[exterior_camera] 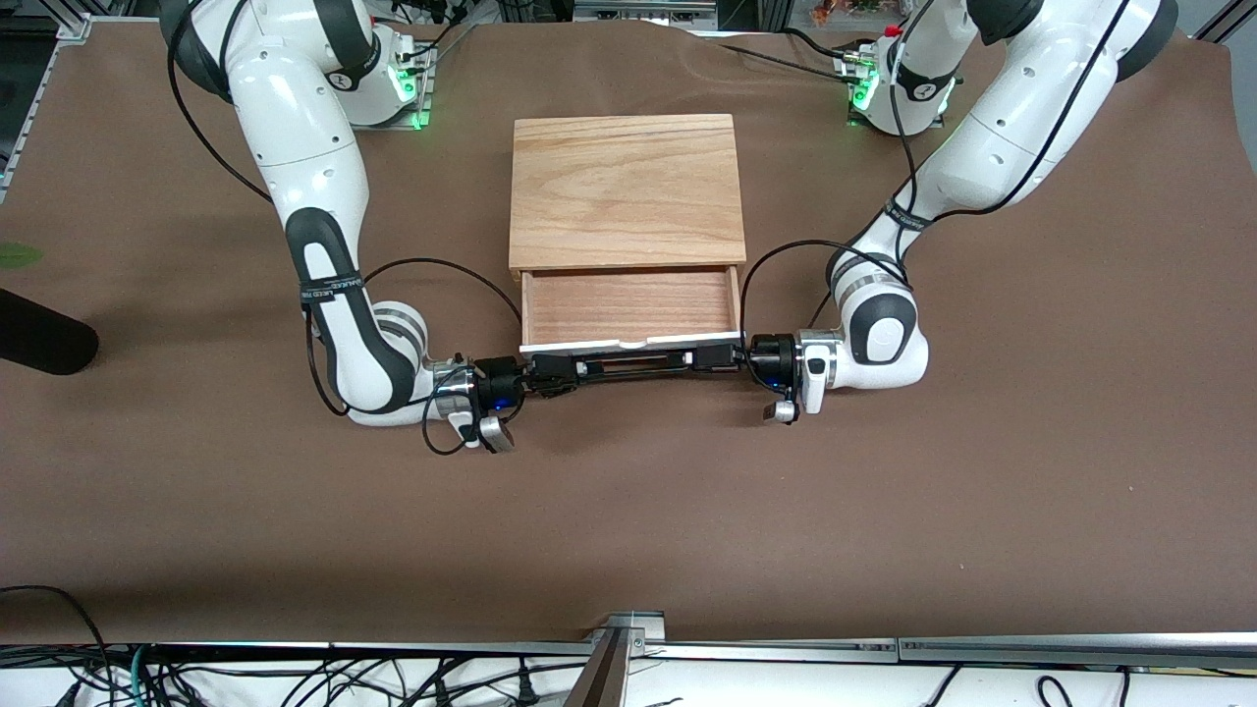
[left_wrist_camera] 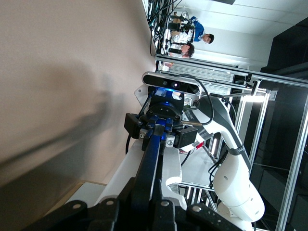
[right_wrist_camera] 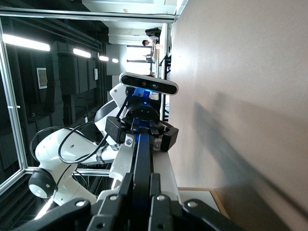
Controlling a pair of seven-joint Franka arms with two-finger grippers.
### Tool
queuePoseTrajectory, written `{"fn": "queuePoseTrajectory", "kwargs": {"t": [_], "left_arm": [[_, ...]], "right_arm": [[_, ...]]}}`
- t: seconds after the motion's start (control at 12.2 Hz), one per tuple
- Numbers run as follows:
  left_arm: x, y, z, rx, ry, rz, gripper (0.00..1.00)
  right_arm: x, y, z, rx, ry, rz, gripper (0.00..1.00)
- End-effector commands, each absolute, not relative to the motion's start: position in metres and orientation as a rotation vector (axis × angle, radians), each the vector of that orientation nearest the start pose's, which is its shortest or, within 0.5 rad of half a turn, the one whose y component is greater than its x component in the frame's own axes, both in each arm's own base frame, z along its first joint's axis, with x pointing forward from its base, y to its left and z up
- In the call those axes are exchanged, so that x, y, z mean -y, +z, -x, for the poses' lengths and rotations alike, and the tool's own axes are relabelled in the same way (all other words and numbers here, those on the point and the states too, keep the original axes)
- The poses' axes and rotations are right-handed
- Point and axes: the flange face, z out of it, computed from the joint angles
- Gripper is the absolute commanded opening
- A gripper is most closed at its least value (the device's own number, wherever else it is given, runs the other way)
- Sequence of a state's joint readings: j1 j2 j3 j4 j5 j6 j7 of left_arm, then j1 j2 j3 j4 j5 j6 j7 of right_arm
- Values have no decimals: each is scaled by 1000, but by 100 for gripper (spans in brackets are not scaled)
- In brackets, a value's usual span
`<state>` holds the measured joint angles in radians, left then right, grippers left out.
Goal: Pull top drawer with both arms simultaneously
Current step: 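Pull the handle outward from the box with both grippers together, then open both grippers and release the black handle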
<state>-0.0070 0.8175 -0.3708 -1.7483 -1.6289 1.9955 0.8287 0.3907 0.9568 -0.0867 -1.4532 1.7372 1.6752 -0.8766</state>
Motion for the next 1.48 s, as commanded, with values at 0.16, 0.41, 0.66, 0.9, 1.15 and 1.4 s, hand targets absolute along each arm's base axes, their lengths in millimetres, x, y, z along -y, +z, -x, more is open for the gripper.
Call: {"fn": "queuePoseTrajectory", "kwargs": {"t": [0.16, 0.41, 0.66, 0.9, 1.15, 1.4], "left_arm": [[261, 158, -583, -201, -220, -1649, 0], [260, 154, -579, -212, -231, -1649, 0], [259, 150, -572, -206, -231, -1650, 43], [251, 151, -569, -204, -223, -1645, 100], [249, 158, -572, -216, -231, -1643, 100], [233, 190, -584, -213, -216, -1676, 100]], "right_arm": [[-248, 154, -700, 16, -87, 1652, 9], [-246, 154, -702, 19, -91, 1656, 9], [-248, 153, -701, 16, -86, 1654, 64], [-248, 155, -701, 19, -88, 1655, 83], [-224, 169, -710, 72, -106, 1751, 100], [-184, 218, -719, 118, 2, 1986, 100]]}}
